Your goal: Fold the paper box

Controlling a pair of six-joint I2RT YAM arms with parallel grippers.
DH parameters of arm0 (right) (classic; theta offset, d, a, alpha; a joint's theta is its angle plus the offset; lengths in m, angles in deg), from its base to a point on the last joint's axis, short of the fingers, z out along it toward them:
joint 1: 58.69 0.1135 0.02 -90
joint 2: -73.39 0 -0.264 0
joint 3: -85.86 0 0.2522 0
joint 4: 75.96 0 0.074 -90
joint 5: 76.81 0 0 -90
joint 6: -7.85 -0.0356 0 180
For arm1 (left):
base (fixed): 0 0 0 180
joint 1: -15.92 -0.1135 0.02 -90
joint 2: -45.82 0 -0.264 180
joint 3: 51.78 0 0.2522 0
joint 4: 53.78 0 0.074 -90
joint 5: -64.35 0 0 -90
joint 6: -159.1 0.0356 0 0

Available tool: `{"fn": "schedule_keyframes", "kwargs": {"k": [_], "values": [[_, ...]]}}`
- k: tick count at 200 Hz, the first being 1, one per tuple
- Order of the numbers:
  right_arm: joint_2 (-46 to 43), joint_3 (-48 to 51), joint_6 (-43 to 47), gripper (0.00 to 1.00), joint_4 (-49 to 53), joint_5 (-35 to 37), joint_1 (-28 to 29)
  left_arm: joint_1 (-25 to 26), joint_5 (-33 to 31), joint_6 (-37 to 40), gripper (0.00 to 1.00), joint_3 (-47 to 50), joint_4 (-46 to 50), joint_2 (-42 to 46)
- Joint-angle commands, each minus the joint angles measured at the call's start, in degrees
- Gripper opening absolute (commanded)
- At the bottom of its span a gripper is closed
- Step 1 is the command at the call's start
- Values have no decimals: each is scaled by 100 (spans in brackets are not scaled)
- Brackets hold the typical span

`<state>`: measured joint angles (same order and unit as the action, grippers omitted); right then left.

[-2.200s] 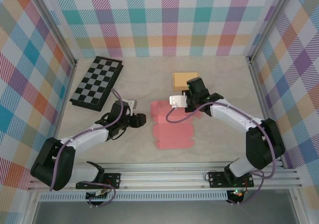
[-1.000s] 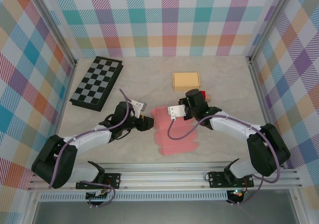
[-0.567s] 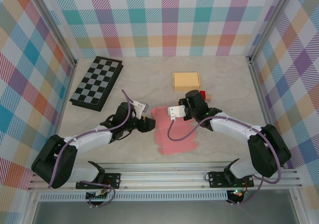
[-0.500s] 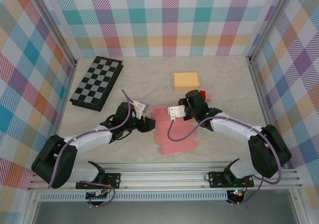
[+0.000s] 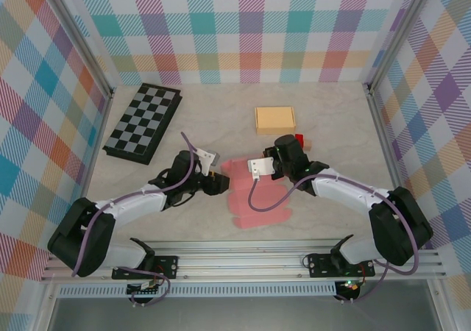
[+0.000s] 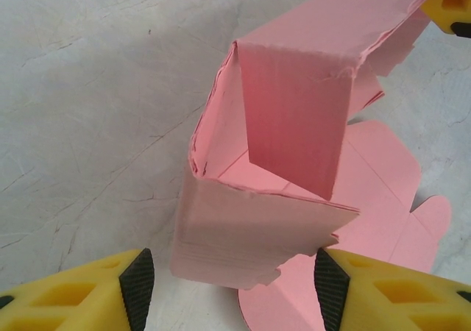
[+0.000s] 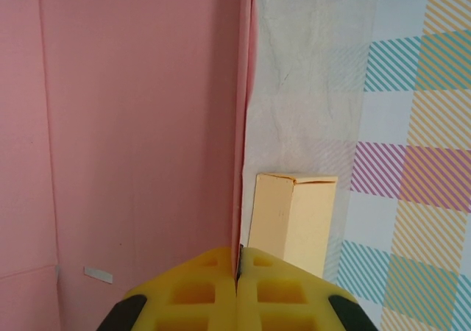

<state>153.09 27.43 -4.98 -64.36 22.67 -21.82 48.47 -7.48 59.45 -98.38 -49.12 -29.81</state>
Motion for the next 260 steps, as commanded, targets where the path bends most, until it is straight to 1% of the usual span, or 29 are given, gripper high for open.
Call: {"fn": "schedule_keyframes", "kwargs": {"k": [1, 15, 23, 31, 46, 64, 79, 98, 129, 151, 167, 208, 247, 260], "values": [[70, -32, -152, 0, -92, 130, 40, 49, -228, -431, 61, -95, 342, 549], [143, -87, -270, 0, -103, 207, 33, 96, -270, -945, 59, -25, 529, 942], [204, -134, -326, 0, -119, 249, 32, 232, -290, -1166, 58, -28, 627, 1158], [278, -181, -366, 0, -110, 294, 32, 472, -403, -1324, 58, -88, 777, 1343], [423, -290, -458, 0, -97, 398, 32, 963, -798, -1613, 58, -236, 1023, 1528], [493, -362, -607, 0, -150, 454, 32, 1399, -1022, -1987, 58, -308, 908, 1405], [490, -398, -695, 0, -160, 417, 32, 1630, -1205, -2259, 58, -320, 617, 1133], [519, -472, -762, 0, -38, 422, 26, 1854, -1433, -2348, 58, -397, 340, 693], [451, -408, -765, 0, -10, 398, 23, 1853, -1949, -2447, 59, -499, 222, 37], [356, -329, -739, 0, 23, 341, 5, 1809, -2399, -2354, 60, -511, 111, -128], [297, -273, -714, 0, 69, 284, -16, 1668, -2638, -2244, 61, -548, 127, -188], [247, -225, -657, 0, 133, 239, -30, 1342, -2771, -1965, 62, -653, 361, -360], [291, -271, -701, 0, 156, 203, -39, 1299, -2482, -2180, 63, -615, 155, -710], [303, -272, -711, 0, 165, 188, -37, 1303, -2609, -2285, 63, -686, 308, -792]]}}
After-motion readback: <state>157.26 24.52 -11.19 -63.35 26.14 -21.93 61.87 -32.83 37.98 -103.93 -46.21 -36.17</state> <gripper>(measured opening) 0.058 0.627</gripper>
